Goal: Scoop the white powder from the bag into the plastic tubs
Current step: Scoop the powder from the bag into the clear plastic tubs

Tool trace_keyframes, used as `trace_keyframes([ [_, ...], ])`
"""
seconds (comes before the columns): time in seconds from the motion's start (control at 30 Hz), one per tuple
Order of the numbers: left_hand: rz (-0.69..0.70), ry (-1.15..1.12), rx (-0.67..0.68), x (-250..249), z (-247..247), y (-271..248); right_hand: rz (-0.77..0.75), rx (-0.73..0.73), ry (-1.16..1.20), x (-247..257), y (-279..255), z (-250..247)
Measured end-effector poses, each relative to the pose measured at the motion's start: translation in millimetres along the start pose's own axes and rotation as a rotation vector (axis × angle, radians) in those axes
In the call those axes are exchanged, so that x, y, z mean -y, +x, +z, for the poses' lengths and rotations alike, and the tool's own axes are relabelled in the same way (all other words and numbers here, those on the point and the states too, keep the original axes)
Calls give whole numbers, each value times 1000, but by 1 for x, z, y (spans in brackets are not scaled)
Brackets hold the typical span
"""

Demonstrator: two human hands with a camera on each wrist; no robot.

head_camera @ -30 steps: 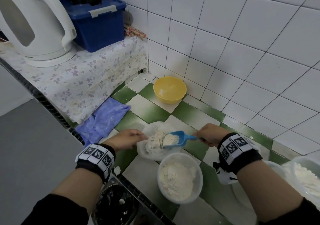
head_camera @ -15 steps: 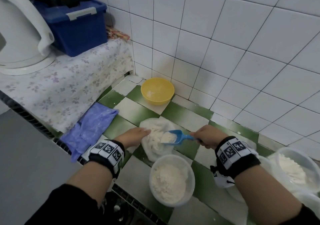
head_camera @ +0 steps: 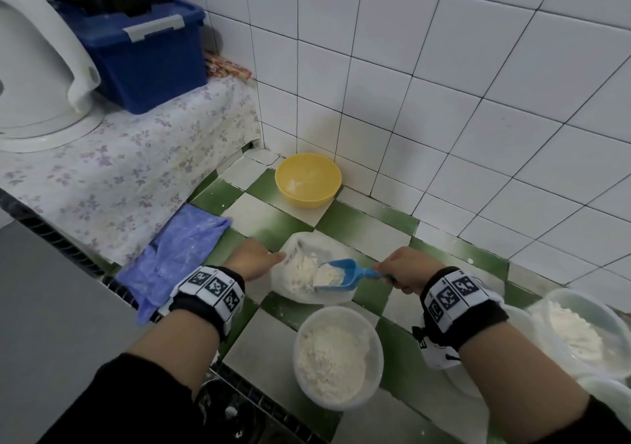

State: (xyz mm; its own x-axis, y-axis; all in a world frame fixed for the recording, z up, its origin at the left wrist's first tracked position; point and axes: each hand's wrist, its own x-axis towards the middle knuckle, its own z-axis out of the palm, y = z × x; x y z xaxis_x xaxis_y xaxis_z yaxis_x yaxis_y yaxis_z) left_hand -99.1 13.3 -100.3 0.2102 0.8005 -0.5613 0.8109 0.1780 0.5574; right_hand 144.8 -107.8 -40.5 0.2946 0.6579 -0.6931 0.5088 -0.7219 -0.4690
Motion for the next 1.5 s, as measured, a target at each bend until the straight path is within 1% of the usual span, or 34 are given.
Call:
trace_keyframes([
  [0.1,-38,-64,104,3,11,11,8,-26,-109,5,2,5],
  [0.17,-14,-121,168,4,18,11,2,-39,-144,5,8,9],
  [0.23,-20,-256,232,5,25,10,0,-47,-151,5,12,12],
  [0.33,-59,-545,350,5,29,5,2,-48,-136,4,15,15],
  [0.43,-60,-659,438,5,30,2,-1,-49,-134,2,15,16],
  [0.63,-53,-692,418,9,27,3,-9,-46,-146,0,15,16],
  [0.77,-63,-606,310,10,26,2,-26,-49,-99,-1,13,14],
  [0.83,-71,-588,294,12,26,3,-34,-55,-81,-1,12,11],
  [0.93,-66,-615,269,16,23,5,-40,-89,-121,-1,11,5],
  [1.0,-87,-640,258,19,23,7,-38,-106,-169,0,13,3],
  [1.1,-114,-673,266,17,26,3,-26,-98,-208,2,17,6],
  [1.2,-84,-773,278,14,27,6,-21,-89,-189,4,21,10],
  [1.37,-55,-913,350,11,30,4,-22,-87,-169,5,20,12],
  [1.5,-55,-906,379,20,28,9,-16,-63,-124,7,18,15],
])
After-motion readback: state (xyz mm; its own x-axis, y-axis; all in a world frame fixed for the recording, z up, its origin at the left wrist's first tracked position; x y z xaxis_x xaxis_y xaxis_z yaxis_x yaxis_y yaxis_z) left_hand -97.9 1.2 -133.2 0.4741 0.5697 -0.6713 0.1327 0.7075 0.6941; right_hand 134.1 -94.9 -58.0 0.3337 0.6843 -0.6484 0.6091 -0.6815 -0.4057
